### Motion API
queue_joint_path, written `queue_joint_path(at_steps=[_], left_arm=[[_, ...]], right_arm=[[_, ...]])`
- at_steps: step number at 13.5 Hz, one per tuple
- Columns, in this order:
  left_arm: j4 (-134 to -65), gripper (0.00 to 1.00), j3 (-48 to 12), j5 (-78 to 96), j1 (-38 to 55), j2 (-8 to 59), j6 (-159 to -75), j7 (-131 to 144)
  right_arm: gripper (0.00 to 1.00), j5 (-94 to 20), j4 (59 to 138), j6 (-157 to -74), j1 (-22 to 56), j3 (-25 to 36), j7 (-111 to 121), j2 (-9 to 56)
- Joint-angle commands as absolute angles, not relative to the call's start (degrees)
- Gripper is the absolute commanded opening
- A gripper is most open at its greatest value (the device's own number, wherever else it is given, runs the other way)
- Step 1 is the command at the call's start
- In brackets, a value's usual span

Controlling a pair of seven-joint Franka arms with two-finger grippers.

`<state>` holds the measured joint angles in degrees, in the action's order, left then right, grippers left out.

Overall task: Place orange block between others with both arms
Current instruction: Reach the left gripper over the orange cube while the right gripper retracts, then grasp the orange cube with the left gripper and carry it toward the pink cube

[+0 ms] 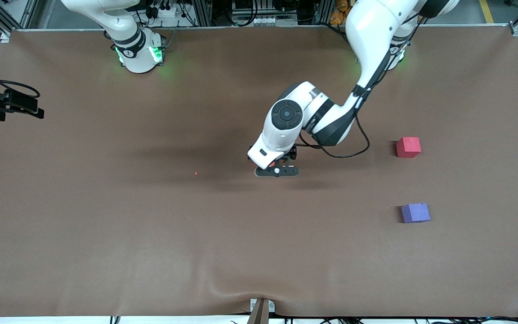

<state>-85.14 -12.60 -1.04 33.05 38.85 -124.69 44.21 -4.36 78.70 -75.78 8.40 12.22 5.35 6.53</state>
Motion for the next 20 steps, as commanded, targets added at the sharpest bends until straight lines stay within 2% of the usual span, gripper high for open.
queue_joint_path(at_steps=[1, 4, 8, 9, 12, 13, 15, 16, 18, 20], left_arm=[[-84.55, 1.0, -12.13, -2.64, 34.1, 41.3, -126.38, 45.53], [-86.56, 1.0, -12.13, -2.64, 34.98, 42.71, -131.04, 44.92], [-88.41, 1.0, -12.22, -4.91, 35.07, 42.89, -131.04, 43.51], [-88.77, 0.97, -12.22, -5.18, 35.16, 42.98, -131.04, 43.51], [-90.44, 0.73, -12.22, -5.27, 35.42, 43.33, -130.96, 43.33], [-90.35, 0.57, -12.22, -5.27, 35.51, 43.77, -131.04, 43.33], [-90.09, 0.07, -12.22, -5.27, 35.25, 43.6, -130.96, 43.68], [-90.0, 0.0, -12.13, -5.27, 34.81, 43.25, -130.61, 43.77], [-90.44, 0.0, -11.34, -5.36, 31.75, 40.54, -128.95, 44.12], [-90.79, 0.0, -11.25, -9.55, 27.01, 36.06, -123.51, 43.77]], right_arm=[[1.0, -3.34, 79.45, -75.5, 7.03, 11.51, 6.86, 5.54], [1.0, -3.69, 79.45, -75.5, 5.89, 11.34, 6.94, 5.89], [1.0, -3.87, 79.54, -75.59, 5.63, 10.9, 6.68, 5.98], [1.0, -3.95, 79.54, -75.59, 5.1, 10.72, 6.85, 6.06], [1.0, -3.96, 79.63, -75.59, 3.6, 9.05, 6.86, 6.15], [1.0, -4.04, 79.63, -75.59, 3.52, 8.7, 6.77, 6.15], [1.0, -4.04, 79.63, -75.59, 2.21, 7.83, 6.94, 6.07], [1.0, -4.04, 79.63, -75.59, 1.76, 7.3, 6.86, 6.15], [1.0, -4.04, 79.63, -75.59, 1.58, 7.21, 6.86, 6.07], [1.0, -4.04, 79.63, -75.59, 1.32, 7.03, 6.86, 6.06]])
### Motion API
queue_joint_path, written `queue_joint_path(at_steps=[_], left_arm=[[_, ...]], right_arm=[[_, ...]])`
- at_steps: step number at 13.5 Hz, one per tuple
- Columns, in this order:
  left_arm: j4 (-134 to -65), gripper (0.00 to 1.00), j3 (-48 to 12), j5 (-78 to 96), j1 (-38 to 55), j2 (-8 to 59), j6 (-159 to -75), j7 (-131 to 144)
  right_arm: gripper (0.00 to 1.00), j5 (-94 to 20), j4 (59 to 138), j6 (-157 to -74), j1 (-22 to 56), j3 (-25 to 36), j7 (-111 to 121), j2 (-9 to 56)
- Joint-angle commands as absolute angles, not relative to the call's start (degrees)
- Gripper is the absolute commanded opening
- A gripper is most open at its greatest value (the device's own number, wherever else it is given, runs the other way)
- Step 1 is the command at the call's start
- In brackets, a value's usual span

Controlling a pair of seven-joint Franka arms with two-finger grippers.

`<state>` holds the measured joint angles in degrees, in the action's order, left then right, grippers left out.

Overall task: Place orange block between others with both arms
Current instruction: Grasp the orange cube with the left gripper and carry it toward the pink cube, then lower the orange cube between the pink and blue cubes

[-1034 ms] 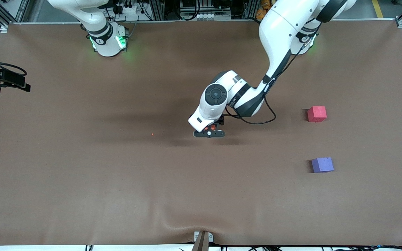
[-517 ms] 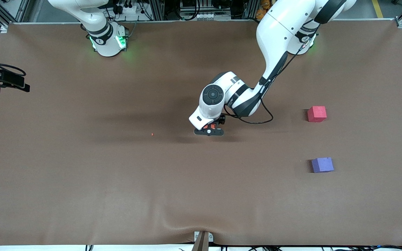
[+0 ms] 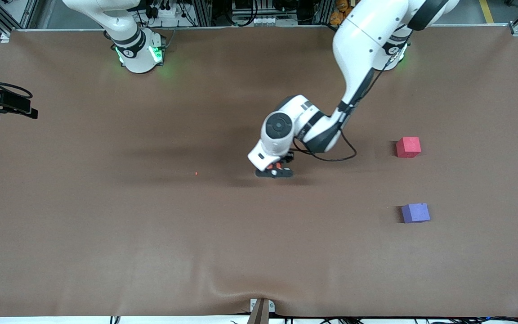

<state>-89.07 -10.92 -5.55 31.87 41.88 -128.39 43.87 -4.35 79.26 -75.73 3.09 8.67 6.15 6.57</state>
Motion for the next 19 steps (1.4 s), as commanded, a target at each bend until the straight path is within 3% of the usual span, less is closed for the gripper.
queue_joint_path(at_steps=[1, 5, 11, 17, 19], left_arm=[[-92.1, 0.0, -11.42, -11.76, 23.07, 33.6, -121.57, 43.16], [-101.05, 0.0, -12.04, -12.57, 7.6, 24.8, -119.88, 26.87], [-108.18, 0.0, -12.48, -12.57, -7.8, 23.82, -123.11, 10.31], [-116.18, 0.0, -12.48, -12.57, -10.46, 24.7, -136.21, 7.39], [-116.72, 0.0, -12.48, -12.48, -10.98, 24.7, -136.49, 7.47]], right_arm=[[1.0, -4.04, 79.72, -75.59, 0.88, 6.42, 6.86, 6.06], [1.0, -3.69, 79.63, -75.5, -1.23, 2.37, 6.33, 5.89], [1.0, -0.88, 79.1, -75.5, -0.62, 2.11, 4.57, 6.06], [1.0, -0.97, 79.01, -75.5, -0.09, 2.29, 4.57, 6.15], [1.0, -1.14, 79.01, -75.67, -0.18, 2.29, 4.92, 6.15]])
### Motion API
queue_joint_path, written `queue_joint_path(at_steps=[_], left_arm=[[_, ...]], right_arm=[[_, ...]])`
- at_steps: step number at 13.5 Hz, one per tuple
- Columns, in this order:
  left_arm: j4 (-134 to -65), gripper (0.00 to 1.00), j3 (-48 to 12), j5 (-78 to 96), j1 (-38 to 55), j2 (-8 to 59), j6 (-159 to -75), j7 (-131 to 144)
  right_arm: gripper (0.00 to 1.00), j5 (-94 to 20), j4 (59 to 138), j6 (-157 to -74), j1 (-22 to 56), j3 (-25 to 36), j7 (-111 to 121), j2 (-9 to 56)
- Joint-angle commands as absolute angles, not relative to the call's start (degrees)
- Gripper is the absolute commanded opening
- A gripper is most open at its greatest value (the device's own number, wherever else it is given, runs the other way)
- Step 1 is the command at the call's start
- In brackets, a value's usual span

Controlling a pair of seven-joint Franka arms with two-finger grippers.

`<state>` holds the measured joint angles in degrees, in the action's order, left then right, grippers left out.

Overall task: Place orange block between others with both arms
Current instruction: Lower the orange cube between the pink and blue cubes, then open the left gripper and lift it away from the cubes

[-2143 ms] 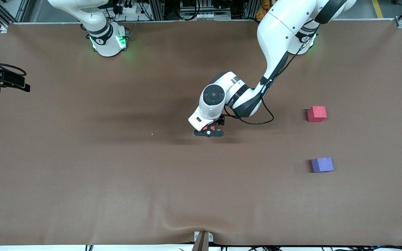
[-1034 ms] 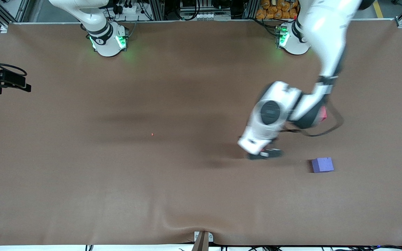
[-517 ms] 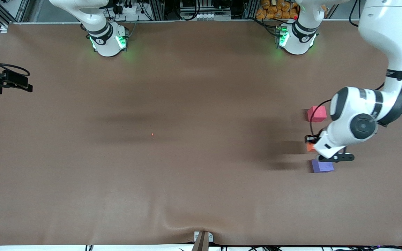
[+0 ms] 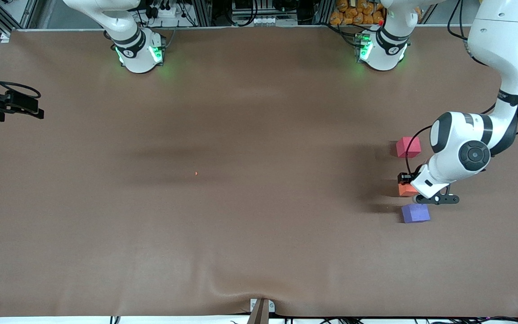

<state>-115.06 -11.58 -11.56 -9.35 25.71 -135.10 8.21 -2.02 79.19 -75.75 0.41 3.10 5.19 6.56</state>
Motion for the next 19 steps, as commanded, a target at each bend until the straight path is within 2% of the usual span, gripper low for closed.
queue_joint_path(at_steps=[1, 15, 16, 17, 18, 19], left_arm=[[-116.81, 0.0, -12.48, -12.57, -12.03, 25.05, -136.67, 7.38], [-116.63, 0.01, -12.74, -12.04, -12.48, 27.6, -136.85, 7.29], [-116.54, 0.23, -12.74, -11.95, -12.39, 27.77, -136.85, 7.21], [-116.46, 0.82, -12.74, -11.95, -12.39, 28.03, -136.85, 7.21], [-116.46, 1.0, -12.74, -11.95, -12.39, 27.95, -136.76, 7.29], [-116.37, 1.0, -12.74, -11.95, -12.22, 27.43, -136.67, 7.29]], right_arm=[[1.0, -1.06, 79.01, -75.76, -0.09, 2.29, 4.92, 6.15], [1.0, -0.62, 78.84, -76.29, 1.05, 2.46, 4.92, 6.15], [1.0, -0.53, 78.84, -76.38, 1.05, 2.46, 4.92, 6.15], [1.0, -0.53, 78.75, -76.29, 1.05, 2.46, 4.92, 6.15], [1.0, -0.79, 78.75, -76.29, 0.97, 2.46, 4.92, 6.15], [1.0, -0.7, 78.84, -76.38, 0.97, 2.46, 4.92, 6.15]])
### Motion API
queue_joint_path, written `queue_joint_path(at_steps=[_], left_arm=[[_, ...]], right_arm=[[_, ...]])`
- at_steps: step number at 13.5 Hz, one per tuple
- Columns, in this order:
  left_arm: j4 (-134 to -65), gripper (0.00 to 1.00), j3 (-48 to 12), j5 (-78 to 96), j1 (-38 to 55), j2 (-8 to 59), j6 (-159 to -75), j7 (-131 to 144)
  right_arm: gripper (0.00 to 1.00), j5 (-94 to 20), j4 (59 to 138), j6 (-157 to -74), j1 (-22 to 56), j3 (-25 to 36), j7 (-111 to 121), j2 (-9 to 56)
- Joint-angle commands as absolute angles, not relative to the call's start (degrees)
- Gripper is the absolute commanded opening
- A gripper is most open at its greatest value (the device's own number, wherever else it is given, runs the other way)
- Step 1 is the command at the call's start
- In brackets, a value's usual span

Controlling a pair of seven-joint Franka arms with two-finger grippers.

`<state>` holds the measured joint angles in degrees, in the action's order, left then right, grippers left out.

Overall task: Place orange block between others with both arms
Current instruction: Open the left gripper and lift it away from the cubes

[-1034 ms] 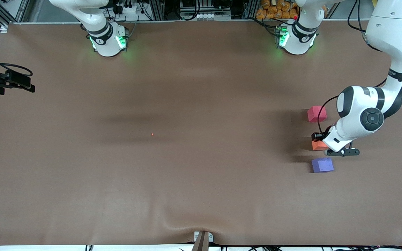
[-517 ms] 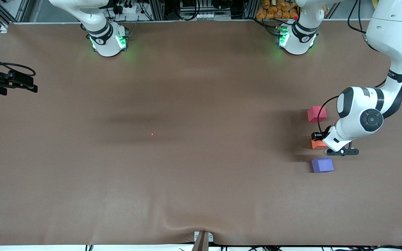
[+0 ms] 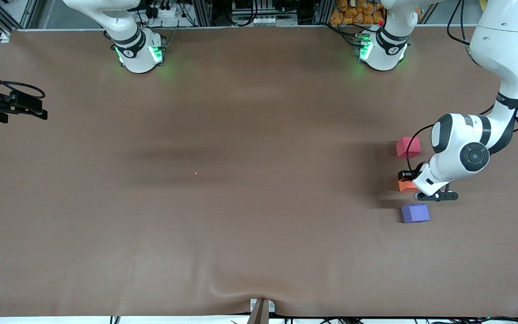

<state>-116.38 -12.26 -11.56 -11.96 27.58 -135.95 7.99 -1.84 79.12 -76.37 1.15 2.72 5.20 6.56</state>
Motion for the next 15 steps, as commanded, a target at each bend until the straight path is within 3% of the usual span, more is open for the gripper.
queue_joint_path(at_steps=[1, 5, 12, 15], left_arm=[[-116.02, 1.0, -12.74, -11.95, -12.3, 26.73, -136.15, 7.21], [-112.52, 1.0, -12.83, -12.04, -12.22, 19.62, -130.02, 7.3], [-84.77, 1.0, -16.78, -9.76, -12.22, 14.86, -101.12, 8.08], [-82.26, 1.0, -18.02, -8.36, -12.13, 8.47, -95.37, 8.09]], right_arm=[[1.0, -0.62, 78.75, -76.46, 0.97, 2.46, 4.92, 6.15], [1.0, -0.53, 78.58, -76.46, 0.88, 2.55, 5.01, 6.15], [1.0, -0.26, 78.4, -76.29, 0.79, 2.55, 5.19, 6.15], [1.0, -0.26, 78.4, -76.29, 0.88, 2.55, 5.19, 6.15]])
